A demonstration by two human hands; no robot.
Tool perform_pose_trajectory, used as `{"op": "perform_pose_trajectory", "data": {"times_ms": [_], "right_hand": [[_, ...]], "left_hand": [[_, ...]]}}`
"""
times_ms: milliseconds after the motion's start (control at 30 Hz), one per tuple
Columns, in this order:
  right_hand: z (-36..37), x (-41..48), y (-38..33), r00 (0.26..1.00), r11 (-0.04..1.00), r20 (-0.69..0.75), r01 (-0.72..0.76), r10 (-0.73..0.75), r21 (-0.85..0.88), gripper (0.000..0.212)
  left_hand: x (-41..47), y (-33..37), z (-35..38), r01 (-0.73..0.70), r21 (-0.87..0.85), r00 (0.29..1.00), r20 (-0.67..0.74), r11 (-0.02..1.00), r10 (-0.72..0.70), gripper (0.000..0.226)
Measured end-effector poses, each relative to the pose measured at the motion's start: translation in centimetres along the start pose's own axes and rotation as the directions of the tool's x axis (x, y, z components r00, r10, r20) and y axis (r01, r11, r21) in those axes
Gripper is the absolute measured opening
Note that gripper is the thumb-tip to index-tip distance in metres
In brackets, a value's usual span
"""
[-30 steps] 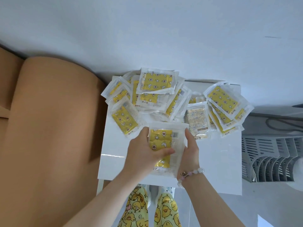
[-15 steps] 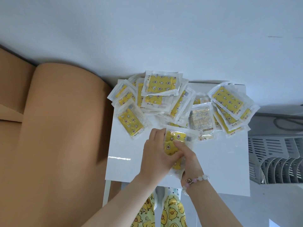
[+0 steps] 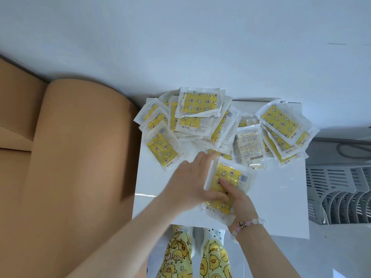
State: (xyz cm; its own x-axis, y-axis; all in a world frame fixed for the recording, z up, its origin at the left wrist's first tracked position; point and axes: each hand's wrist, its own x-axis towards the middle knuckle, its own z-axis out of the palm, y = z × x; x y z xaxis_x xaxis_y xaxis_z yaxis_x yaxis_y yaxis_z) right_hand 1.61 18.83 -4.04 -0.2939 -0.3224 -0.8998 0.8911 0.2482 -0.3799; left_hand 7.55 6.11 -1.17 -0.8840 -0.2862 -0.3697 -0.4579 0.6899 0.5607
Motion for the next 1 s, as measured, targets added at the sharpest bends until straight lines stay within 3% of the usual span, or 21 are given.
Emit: {"op": "perform_pose_trajectory", "data": {"times_ms": [67, 133, 167, 267, 367, 500, 600, 733, 833, 1000], "right_hand": [[-0.9, 0.2, 0.3, 1.000, 0.999, -0.015, 0.009, -0.008, 0.050, 0.045], [-1.6, 0.5, 0.6, 0.999, 0.996, -0.035, 0.004, -0.001, 0.085, 0.036], [-2.0, 0.5, 0.7, 1.000, 0.996, -0.023, 0.005, -0.003, 0.092, 0.033], [-2.6, 0.3, 1.1, 1.000, 0.996, -0.026, 0.009, -0.007, 0.086, 0.033], [-2.8, -0.1, 1.7, 1.000, 0.997, -0.017, -0.015, 0.016, 0.077, 0.037], [-3.0, -0.3, 2.0, 0.999, 0.996, -0.026, -0.036, 0.038, 0.078, 0.038], [-3.0, -0.3, 2.0, 0.998, 0.999, -0.061, -0.033, 0.035, 0.025, 0.026], [-2.7, -0.1, 1.6, 0.996, 0.999, -0.076, -0.041, 0.042, 0.016, 0.019], [-2.1, 0.1, 1.5, 0.996, 0.998, -0.077, -0.030, 0.034, 0.052, 0.021], [-1.4, 0.2, 1.7, 0.996, 0.996, -0.081, -0.028, 0.034, 0.082, 0.014]], "left_hand": [[0.8, -2.8, -1.3, 0.018, 0.119, 0.988, 0.152, 0.993, -0.036, 0.081], [2.1, -6.7, -3.4, -0.036, 0.367, 0.999, 0.022, 0.929, 0.030, 0.066], [2.6, -8.8, -3.9, -0.072, 0.525, 0.995, -0.019, 0.848, 0.096, 0.061], [3.6, -12.6, -4.2, -0.190, 0.701, 0.981, 0.107, 0.687, 0.163, 0.062], [4.7, -13.5, -5.1, -0.276, 0.720, 0.958, 0.156, 0.637, 0.239, 0.070], [5.7, -13.4, -5.7, -0.308, 0.711, 0.951, 0.229, 0.632, 0.205, 0.085], [5.2, -13.5, -5.8, -0.326, 0.735, 0.945, 0.263, 0.594, 0.193, 0.092], [4.4, -13.4, -5.7, -0.363, 0.742, 0.930, 0.328, 0.564, 0.167, 0.081], [4.4, -13.1, -5.8, -0.434, 0.765, 0.897, 0.417, 0.475, 0.148, 0.072], [4.6, -10.8, -4.0, -0.600, 0.712, 0.797, 0.569, 0.364, 0.201, 0.077]]}}
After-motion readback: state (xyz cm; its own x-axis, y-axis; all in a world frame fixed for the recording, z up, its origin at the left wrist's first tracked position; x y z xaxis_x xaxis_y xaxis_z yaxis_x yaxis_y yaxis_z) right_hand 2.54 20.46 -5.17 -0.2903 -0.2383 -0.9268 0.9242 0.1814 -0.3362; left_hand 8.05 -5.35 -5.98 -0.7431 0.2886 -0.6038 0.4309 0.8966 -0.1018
